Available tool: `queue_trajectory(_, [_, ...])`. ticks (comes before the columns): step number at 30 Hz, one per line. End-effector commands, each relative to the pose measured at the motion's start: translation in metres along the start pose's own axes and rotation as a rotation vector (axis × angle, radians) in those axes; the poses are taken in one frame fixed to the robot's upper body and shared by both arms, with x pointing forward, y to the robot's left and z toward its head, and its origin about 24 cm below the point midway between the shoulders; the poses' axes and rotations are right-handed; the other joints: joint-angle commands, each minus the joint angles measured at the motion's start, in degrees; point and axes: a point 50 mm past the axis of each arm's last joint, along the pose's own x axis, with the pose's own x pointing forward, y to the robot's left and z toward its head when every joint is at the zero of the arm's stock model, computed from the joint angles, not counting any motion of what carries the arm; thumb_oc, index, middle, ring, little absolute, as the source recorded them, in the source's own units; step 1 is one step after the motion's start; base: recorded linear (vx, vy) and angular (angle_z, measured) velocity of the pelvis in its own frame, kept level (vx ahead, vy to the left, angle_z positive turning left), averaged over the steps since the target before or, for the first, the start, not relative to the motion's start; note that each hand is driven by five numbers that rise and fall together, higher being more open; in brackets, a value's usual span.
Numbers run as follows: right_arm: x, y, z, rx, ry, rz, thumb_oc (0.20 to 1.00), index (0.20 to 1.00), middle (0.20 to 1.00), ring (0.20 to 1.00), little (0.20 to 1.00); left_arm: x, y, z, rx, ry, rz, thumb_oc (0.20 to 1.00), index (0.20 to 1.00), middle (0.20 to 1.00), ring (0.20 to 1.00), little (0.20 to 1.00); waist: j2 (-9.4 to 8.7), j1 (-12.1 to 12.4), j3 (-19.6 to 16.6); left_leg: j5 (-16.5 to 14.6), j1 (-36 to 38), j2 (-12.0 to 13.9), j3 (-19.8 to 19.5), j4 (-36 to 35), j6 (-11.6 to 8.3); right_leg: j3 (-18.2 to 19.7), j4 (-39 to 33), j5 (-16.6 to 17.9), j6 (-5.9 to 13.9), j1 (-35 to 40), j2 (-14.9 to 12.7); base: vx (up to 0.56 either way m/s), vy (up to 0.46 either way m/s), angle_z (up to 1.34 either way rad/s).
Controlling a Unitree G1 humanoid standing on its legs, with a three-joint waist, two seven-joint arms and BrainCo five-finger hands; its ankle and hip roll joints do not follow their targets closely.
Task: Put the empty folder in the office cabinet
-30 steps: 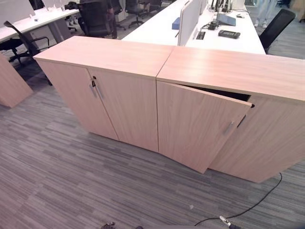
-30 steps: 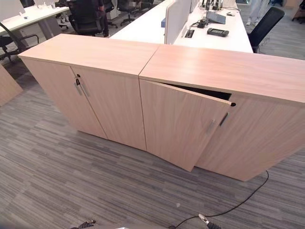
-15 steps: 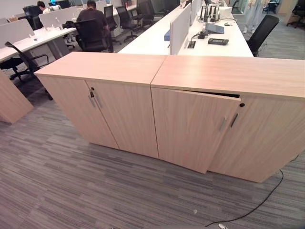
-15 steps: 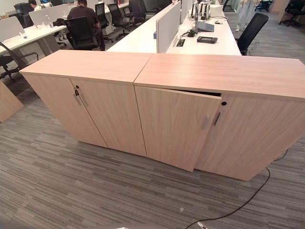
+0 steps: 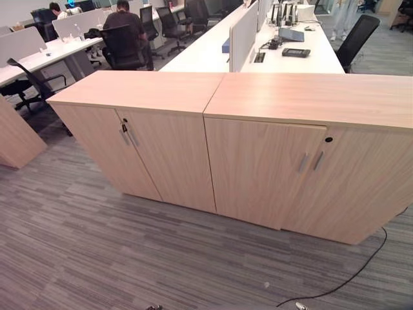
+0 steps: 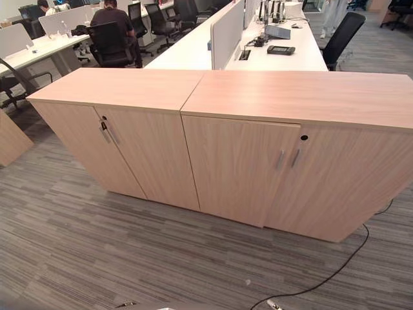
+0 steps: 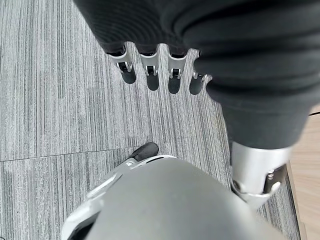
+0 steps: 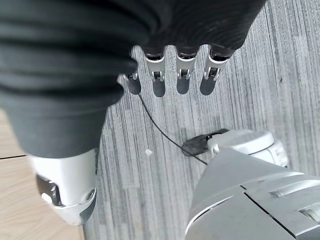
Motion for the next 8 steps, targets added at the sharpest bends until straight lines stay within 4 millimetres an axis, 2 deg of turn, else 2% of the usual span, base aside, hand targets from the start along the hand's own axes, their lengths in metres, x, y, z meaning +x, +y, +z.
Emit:
queue_trajectory(1, [0.0002,0.0160,0.0009,-0.010,-0.014,0.022,1.000,1.000,1.000,1.000,1.000,0.0008,0.0030,0.0021,0.025,0.010,0.029,1.000,1.000,1.000,1.000,1.000,-2.14,-0.23,0.51,-6.50,1.12,-2.08,-3.49,0.42,-0.23,-1.79,0.35,-1.12,3.10,-1.60,0.44,-0.04,-0.019,0.00])
queue_trajectory(8, [0.0000,0.0116,-0.0069,-0.021,0.018,0.014,1.000,1.000,1.000,1.000,1.000,0.0001,0.0004,-0.0057,-0.010,0.048,0.004,1.000,1.000,1.000,1.000,1.000,-2.52,-0.53,0.57,-6.45,0.49,-2.15,-3.10,0.42,-0.10,-1.37,0.35,-0.69,3.20,-2.35,0.46,-0.01,-0.005,-0.08])
